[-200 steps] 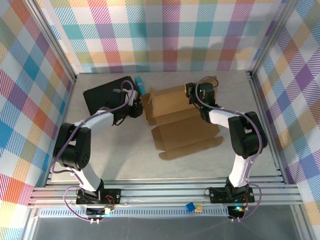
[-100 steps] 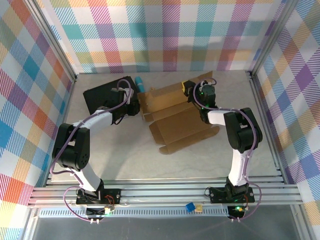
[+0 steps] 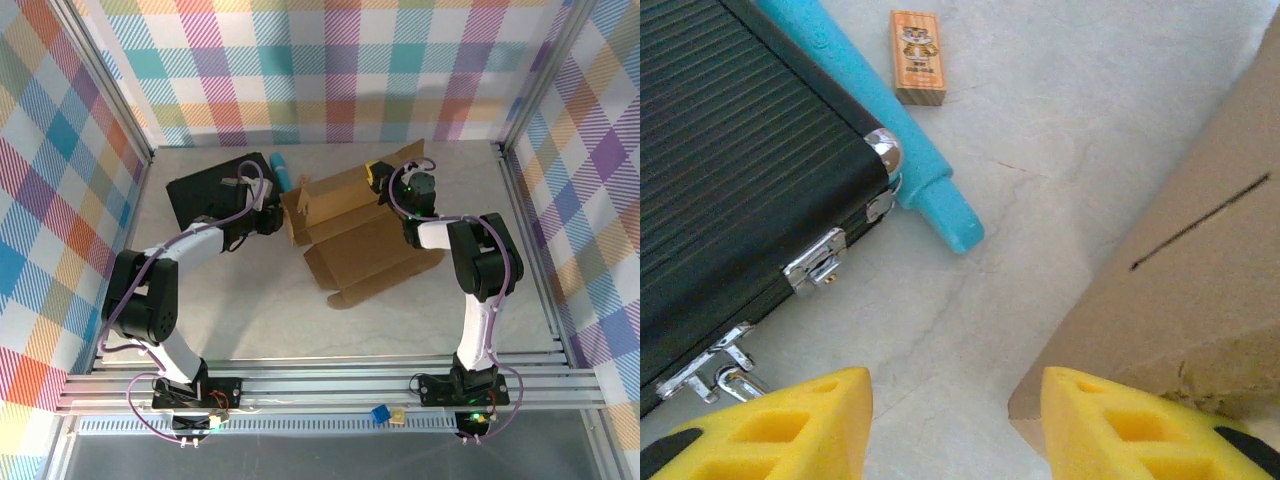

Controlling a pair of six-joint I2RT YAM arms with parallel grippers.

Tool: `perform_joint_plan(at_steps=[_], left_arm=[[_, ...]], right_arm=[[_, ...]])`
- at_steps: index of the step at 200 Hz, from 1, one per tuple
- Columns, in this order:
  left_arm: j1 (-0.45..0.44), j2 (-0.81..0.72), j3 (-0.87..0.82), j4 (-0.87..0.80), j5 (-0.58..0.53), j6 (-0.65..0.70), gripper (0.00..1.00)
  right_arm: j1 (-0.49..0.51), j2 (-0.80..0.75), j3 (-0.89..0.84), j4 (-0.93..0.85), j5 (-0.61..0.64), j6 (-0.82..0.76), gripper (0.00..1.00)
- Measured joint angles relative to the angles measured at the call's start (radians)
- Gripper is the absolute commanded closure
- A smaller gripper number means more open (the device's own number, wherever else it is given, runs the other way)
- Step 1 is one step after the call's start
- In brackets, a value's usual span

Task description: Fold the paper box

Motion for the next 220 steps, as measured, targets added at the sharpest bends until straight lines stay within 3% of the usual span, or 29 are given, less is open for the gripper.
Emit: perform_joint_plan(at_steps=[220], left_arm=[[-0.146, -0.048, -0.045, 0.018, 0.025, 0.055, 0.50]], right_arm=[[-0.002, 0.037, 0.025, 0.005, -0.038, 0.008, 1.00]])
